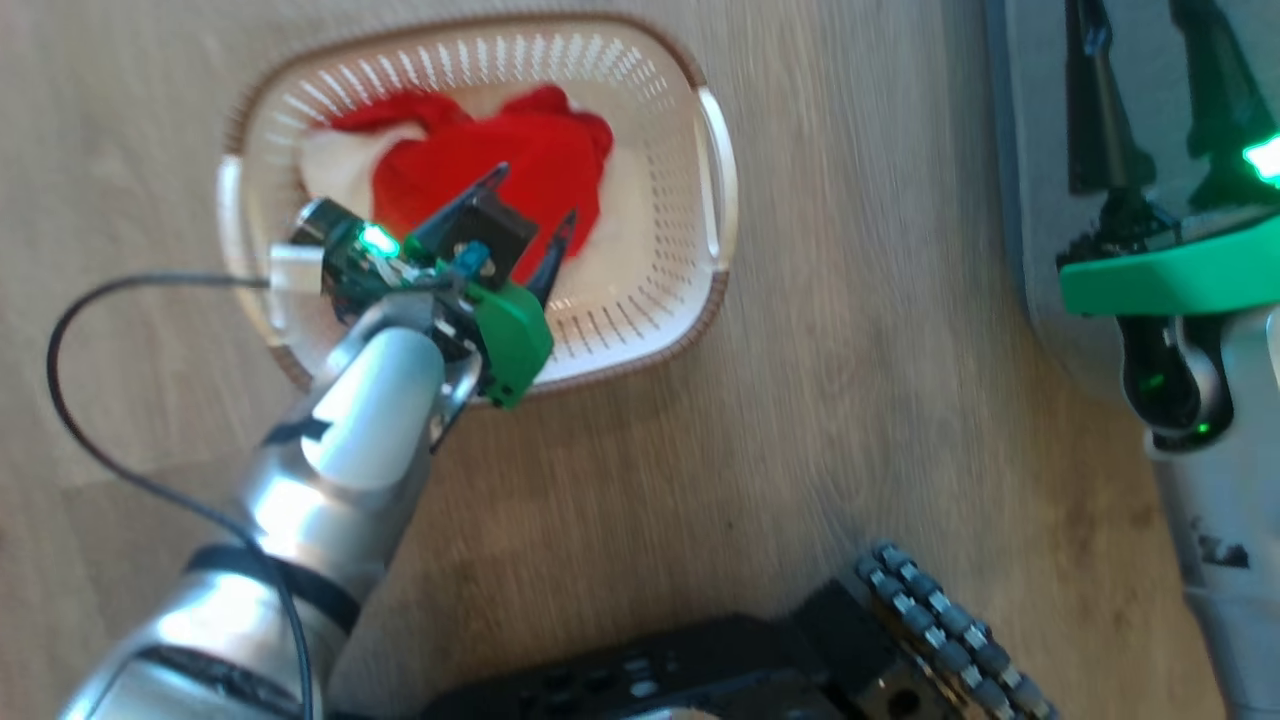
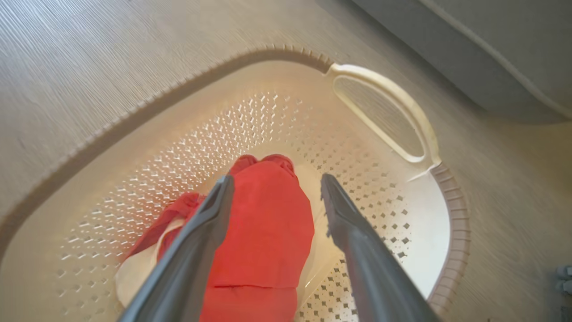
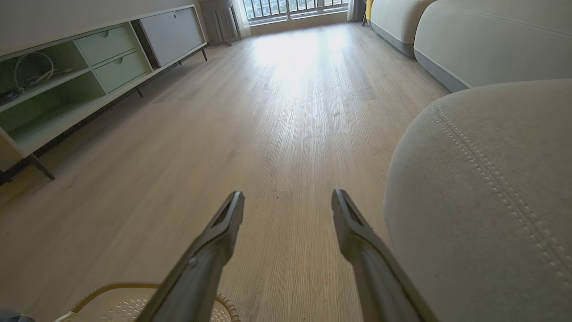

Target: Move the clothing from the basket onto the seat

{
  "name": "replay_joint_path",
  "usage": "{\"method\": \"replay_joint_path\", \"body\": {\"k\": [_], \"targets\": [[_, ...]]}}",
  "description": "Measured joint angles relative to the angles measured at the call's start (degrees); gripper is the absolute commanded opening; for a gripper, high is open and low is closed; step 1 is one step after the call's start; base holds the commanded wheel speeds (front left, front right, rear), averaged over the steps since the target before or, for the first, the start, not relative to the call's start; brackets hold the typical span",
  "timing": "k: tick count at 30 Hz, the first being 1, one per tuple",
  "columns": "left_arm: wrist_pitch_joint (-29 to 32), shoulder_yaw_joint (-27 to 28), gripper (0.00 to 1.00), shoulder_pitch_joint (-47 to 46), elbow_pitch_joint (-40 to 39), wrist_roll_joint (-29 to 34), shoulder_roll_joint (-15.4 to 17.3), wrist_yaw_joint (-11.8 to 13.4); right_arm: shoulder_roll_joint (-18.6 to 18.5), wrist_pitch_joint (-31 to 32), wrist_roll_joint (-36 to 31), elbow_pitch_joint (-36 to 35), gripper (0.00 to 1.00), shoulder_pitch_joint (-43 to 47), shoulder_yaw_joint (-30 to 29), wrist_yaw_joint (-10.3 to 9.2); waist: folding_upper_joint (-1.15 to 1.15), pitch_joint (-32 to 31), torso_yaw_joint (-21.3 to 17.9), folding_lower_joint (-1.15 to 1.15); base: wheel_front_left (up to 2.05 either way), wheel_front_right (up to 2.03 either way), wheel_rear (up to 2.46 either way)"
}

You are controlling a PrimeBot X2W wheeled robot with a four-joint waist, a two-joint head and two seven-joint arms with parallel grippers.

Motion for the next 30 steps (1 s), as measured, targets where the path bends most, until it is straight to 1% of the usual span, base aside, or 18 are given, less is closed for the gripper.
{"method": "replay_joint_path", "body": {"k": [3,7,8,12,16,20,23,24,25,30], "targets": [[0.2,-1.8,1.0,-4.0,5.9,0.6,0.0,0.1,0.4,0.0,0.2,-0.4,1.0,-1.8,0.6,0.0,0.0,3.4,-1.3,-0.01,0.0,0.0,0.0],[2.2,-4.2,1.0,-9.4,11.9,1.7,0.0,0.9,1.2,0.0,0.5,-1.0,1.0,-3.1,1.3,0.0,0.0,7.3,-3.0,-0.01,0.0,0.0,0.0],[4.2,-5.2,1.0,-11.8,14.8,2.4,0.0,1.1,1.2,0.0,0.5,-1.0,1.0,-3.3,1.4,0.0,0.0,9.1,-3.8,-0.01,0.0,0.0,0.0],[9.0,-7.9,1.0,-15.0,20.2,4.4,0.0,1.7,1.4,0.0,0.7,-1.0,1.0,-3.9,1.4,0.0,0.0,12.1,-5.5,-0.01,0.0,0.0,0.0],[13.9,-10.8,1.0,-16.2,22.2,6.5,0.0,2.6,1.4,0.0,0.9,-1.0,1.0,-4.1,1.4,0.0,0.0,13.9,-6.4,-0.01,0.0,0.0,0.0],[18.5,-13.7,1.0,-17.4,23.3,9.1,0.0,3.6,1.4,0.0,0.9,-1.4,1.0,-3.9,1.2,0.0,0.0,14.6,-6.3,-0.02,0.0,0.0,0.0],[20.1,-14.9,1.0,-17.9,23.5,10.0,0.0,4.0,1.4,0.0,0.9,-1.8,1.0,-3.8,1.0,0.0,0.0,14.9,-6.2,-0.02,0.0,0.0,0.0],[21.9,-15.9,1.0,-18.5,23.7,10.8,0.1,4.6,1.4,0.0,0.9,-2.0,1.0,-3.6,0.9,0.0,0.0,15.2,-6.1,-0.02,0.0,0.0,0.0],[21.9,-15.9,1.0,-18.5,23.7,10.8,0.1,4.6,1.4,0.0,0.9,-2.0,1.0,-3.6,0.9,0.0,0.0,15.2,-6.1,-0.02,0.0,0.0,0.0],[25.1,-17.8,1.0,-18.7,24.1,12.2,0.5,6.2,1.1,0.0,0.9,-2.4,1.0,-2.0,-0.1,0.0,0.0,15.8,-5.6,-0.02,0.0,0.0,0.0]]}}
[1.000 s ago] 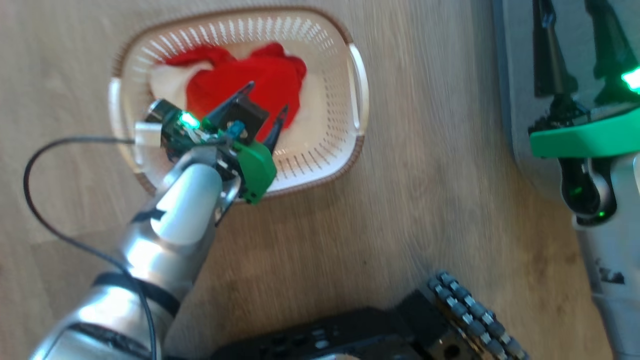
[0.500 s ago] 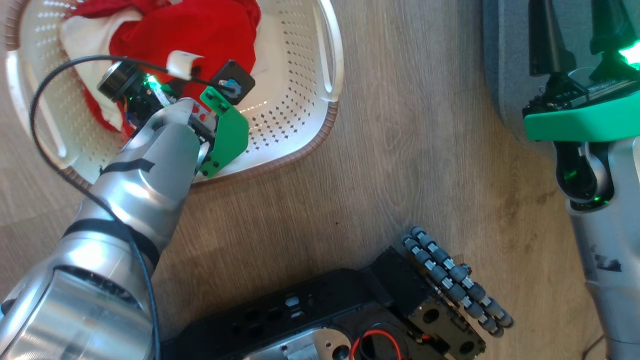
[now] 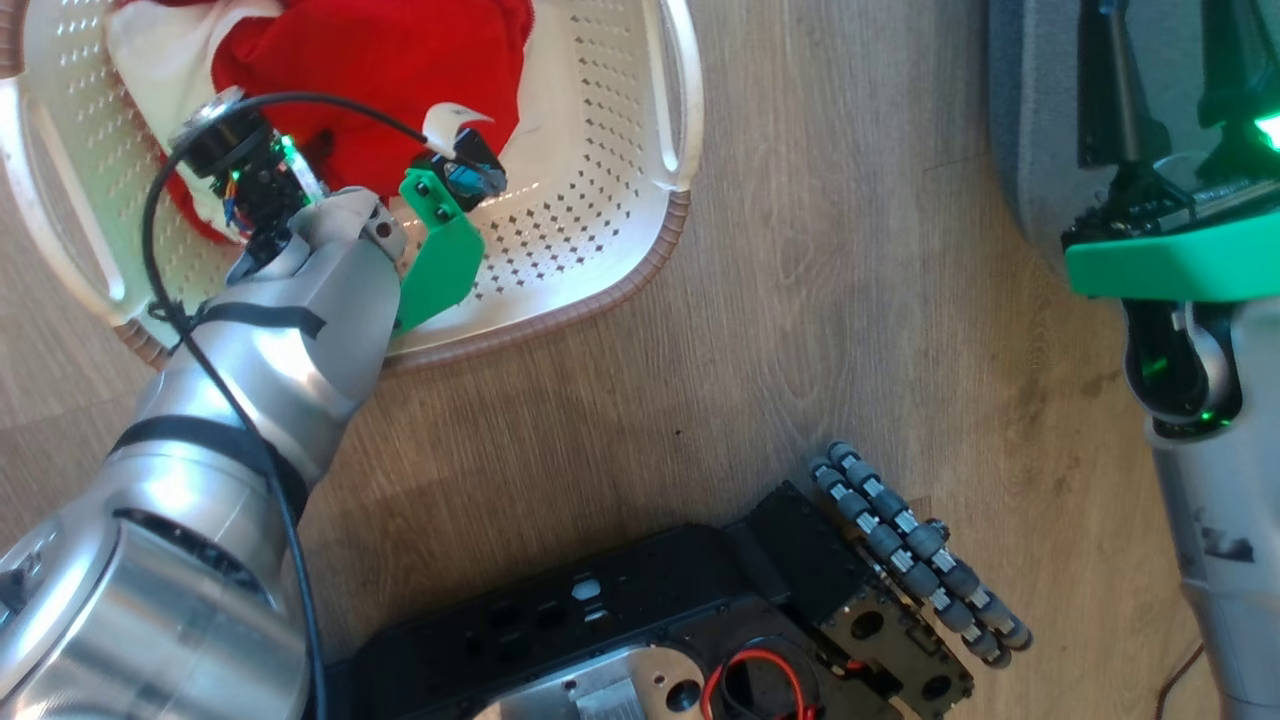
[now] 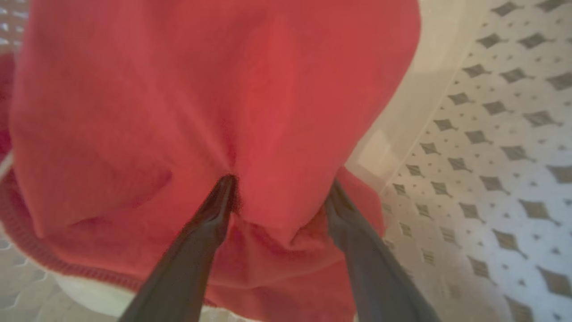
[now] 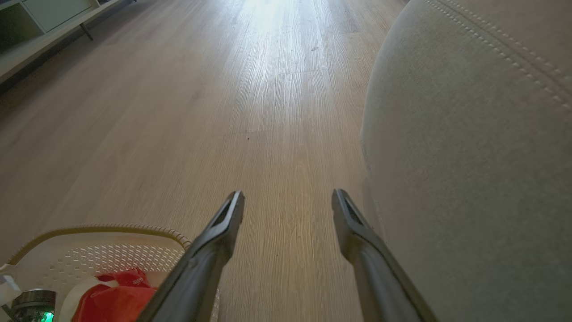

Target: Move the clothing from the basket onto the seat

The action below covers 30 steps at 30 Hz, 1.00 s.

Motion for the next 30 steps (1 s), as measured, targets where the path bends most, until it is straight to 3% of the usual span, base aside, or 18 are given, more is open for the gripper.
{"method": "replay_joint_path", "body": {"k": [12,14,30], "targets": [[0.0,-2.3,1.0,-1.3,0.1,0.9,0.1,3.9,-1.1,0.0,-0.7,-2.2,1.0,0.6,-0.6,0.0,0.0,1.5,2.3,0.0,0.0,0.0,0.0],[-0.6,-1.9,0.0,-1.3,0.1,-0.1,0.0,3.9,-1.1,0.0,-1.0,-2.4,1.0,0.6,-0.6,0.0,0.0,1.7,2.6,0.0,0.0,0.0,0.0],[-9.6,1.1,0.0,-0.8,-4.1,-9.2,-0.2,6.7,-1.7,0.0,-1.0,-2.0,1.0,-3.5,0.3,0.0,0.0,-1.0,2.9,0.0,0.0,0.0,0.0]]}}
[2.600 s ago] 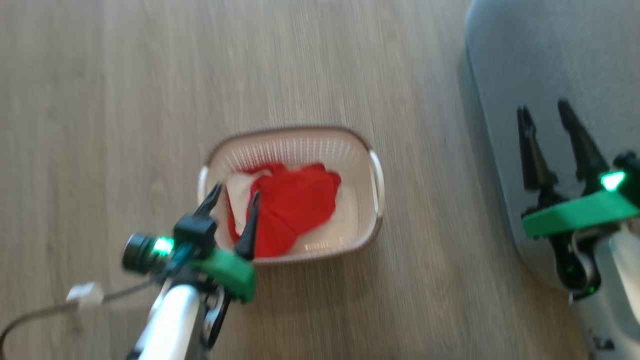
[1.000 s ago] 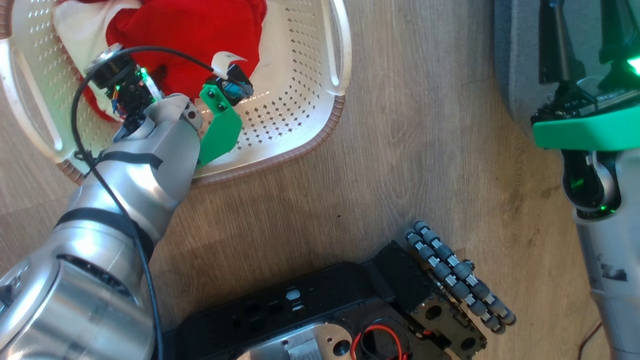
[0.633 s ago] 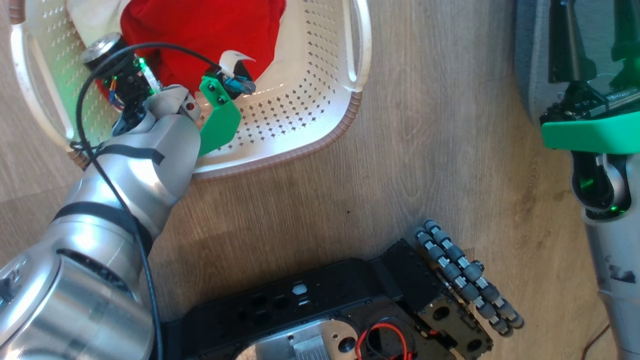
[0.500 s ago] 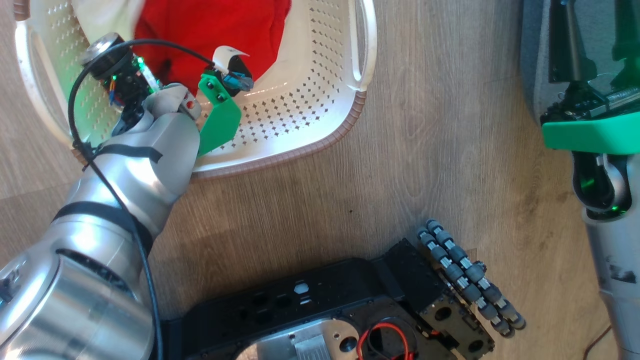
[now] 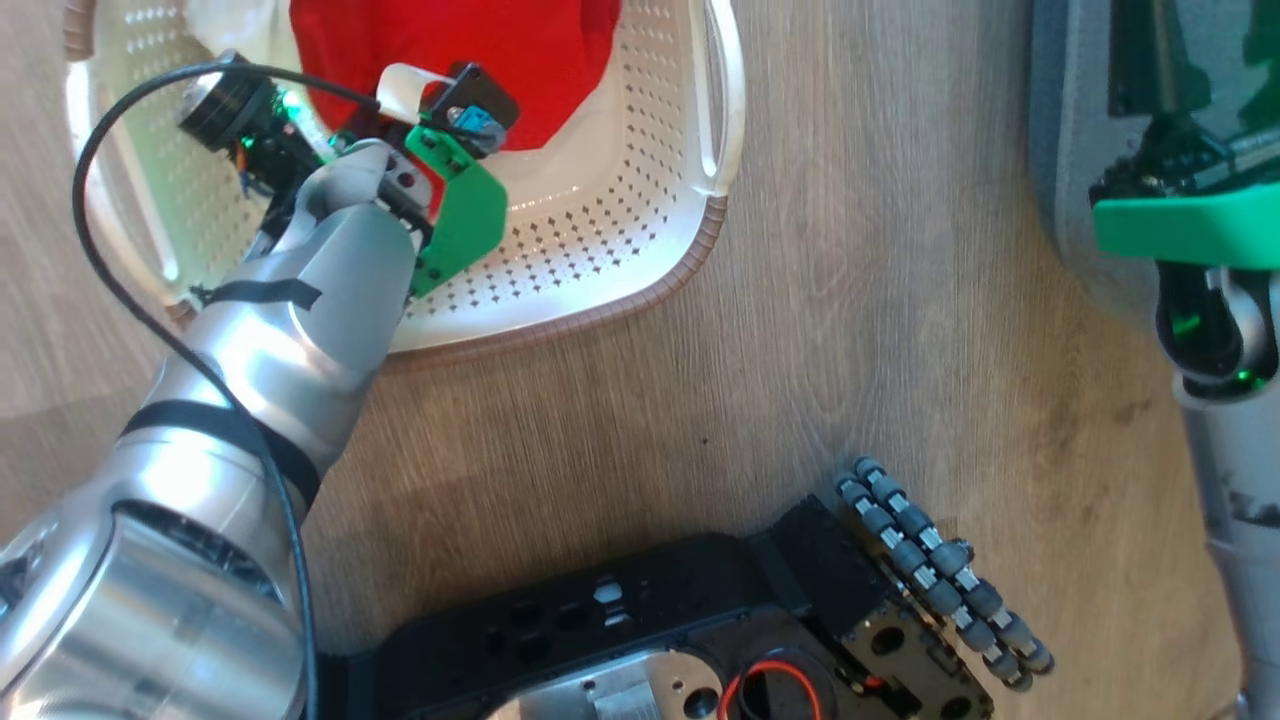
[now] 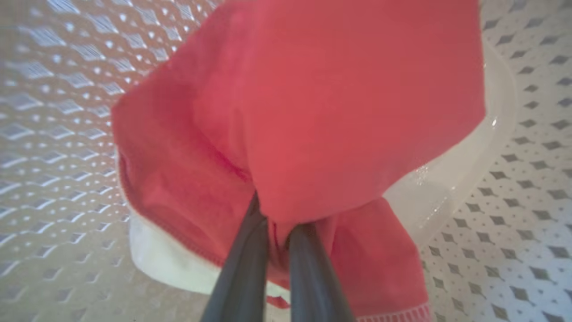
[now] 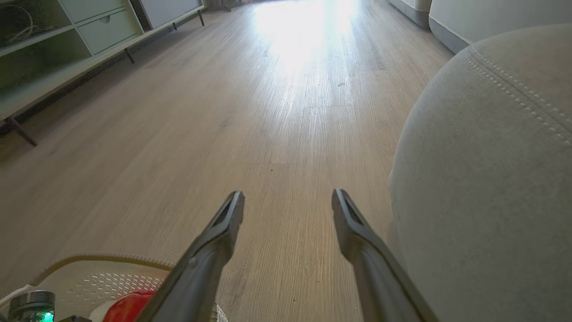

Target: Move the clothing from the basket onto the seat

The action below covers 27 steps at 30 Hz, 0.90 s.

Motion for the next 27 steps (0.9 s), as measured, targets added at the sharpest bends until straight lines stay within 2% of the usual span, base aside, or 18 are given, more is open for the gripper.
{"method": "replay_joint_path", "body": {"k": [8,17,27], "targets": [[-5.0,-0.8,0.0,6.5,-5.8,-6.9,-0.1,0.6,-2.1,0.0,-0.7,2.7,1.0,0.0,1.1,0.0,0.0,-7.4,2.2,0.0,0.0,0.0,0.0],[-13.4,-0.9,0.0,13.9,-9.9,-18.1,-0.4,0.7,-3.6,0.0,-0.9,6.5,1.0,5.7,1.7,0.0,0.0,-18.5,6.3,-0.01,0.0,0.0,0.0],[-15.5,-1.2,0.0,20.0,-13.5,-23.4,-0.4,1.2,-3.4,0.0,-1.0,10.3,1.0,11.0,2.2,0.0,0.0,-30.0,9.9,-0.01,0.0,0.0,0.0]]}}
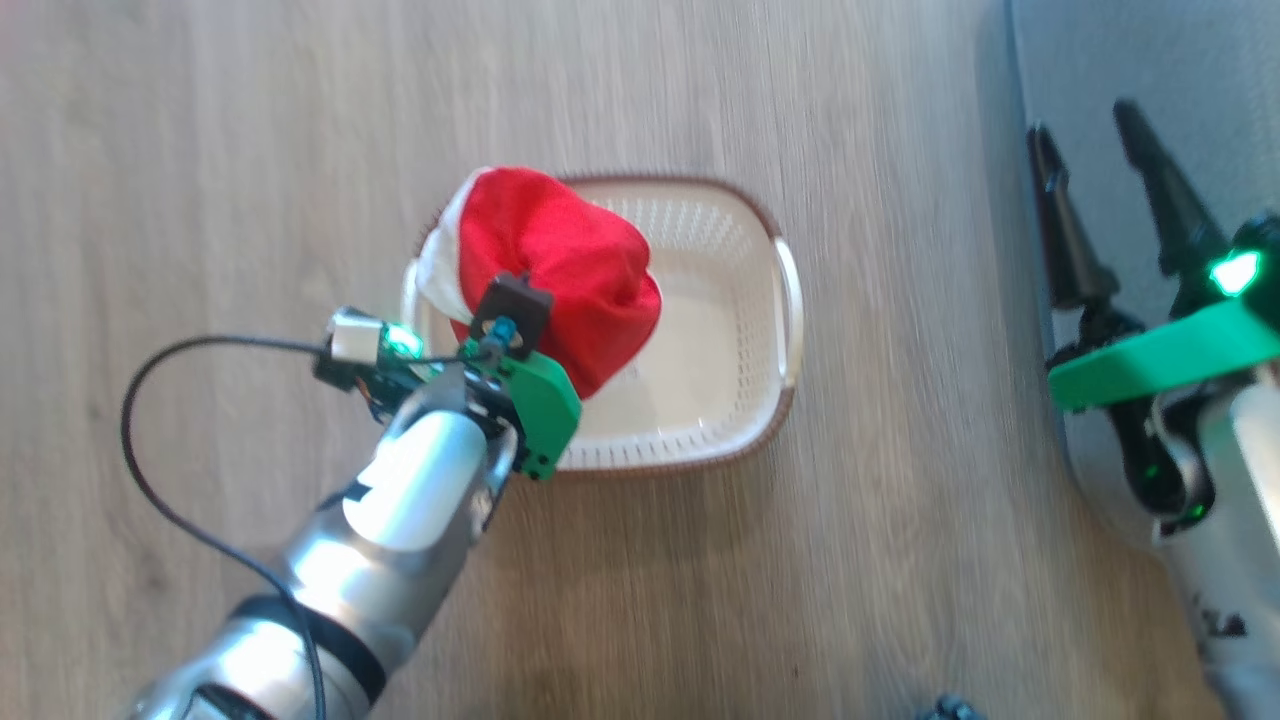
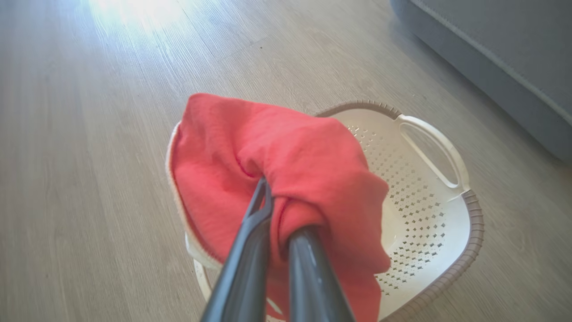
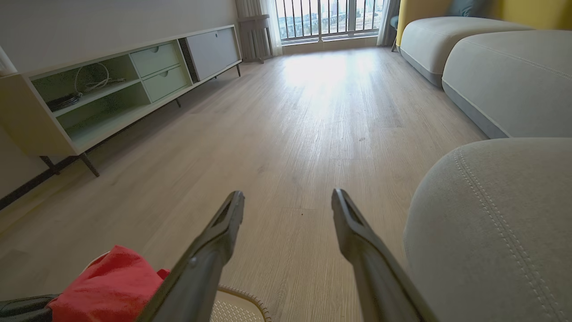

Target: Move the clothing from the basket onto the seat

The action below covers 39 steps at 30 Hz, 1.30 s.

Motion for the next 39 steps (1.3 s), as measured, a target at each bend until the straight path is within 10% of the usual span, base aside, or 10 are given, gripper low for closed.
{"method": "replay_joint_path", "body": {"k": [24,39], "targets": [[0.0,13.1,0.0,21.7,-28.4,4.3,5.2,-5.4,6.3,0.0,-2.1,9.1,1.0,14.4,2.4,0.0,0.0,-27.4,3.9,0.0,0.0,0.0,0.0],[0.0,16.9,0.0,22.7,-41.2,4.3,4.4,-8.7,7.1,0.0,-3.0,9.5,1.0,16.5,1.2,0.0,0.0,-29.5,3.1,0.0,0.0,0.0,0.0]]}}
